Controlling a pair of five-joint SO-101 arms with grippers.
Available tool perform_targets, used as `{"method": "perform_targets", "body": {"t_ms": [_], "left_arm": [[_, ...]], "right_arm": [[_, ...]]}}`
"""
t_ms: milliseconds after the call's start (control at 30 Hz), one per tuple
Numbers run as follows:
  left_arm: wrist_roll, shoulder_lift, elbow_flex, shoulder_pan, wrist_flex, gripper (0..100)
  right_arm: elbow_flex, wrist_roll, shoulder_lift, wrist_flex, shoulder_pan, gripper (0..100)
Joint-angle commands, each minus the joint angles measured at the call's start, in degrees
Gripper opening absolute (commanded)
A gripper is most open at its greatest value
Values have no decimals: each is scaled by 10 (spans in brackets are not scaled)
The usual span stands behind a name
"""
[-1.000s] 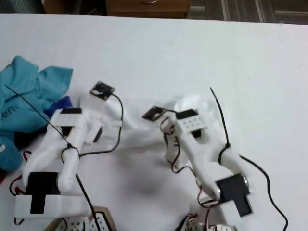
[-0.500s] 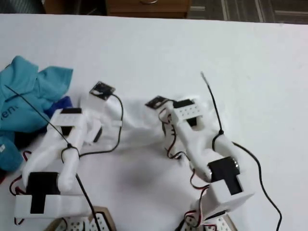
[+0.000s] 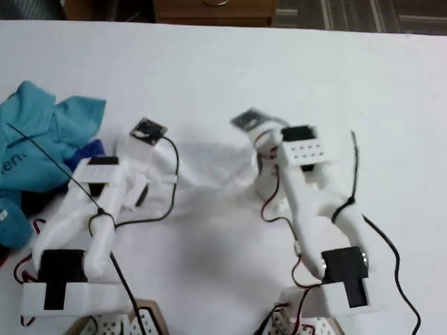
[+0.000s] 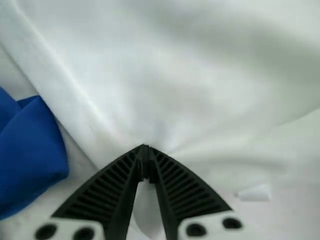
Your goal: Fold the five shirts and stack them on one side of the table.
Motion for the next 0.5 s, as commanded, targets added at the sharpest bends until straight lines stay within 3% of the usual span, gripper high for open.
{"method": "perform_targets", "body": {"t_ms": [0,467], "left_arm": [[1,-9,-2,2,-10,26],[1,-9,-1,2,-10,26]], "right_arm": [[-82,11,-14,10,27,18],[-428,6,301,18,39,23]]}}
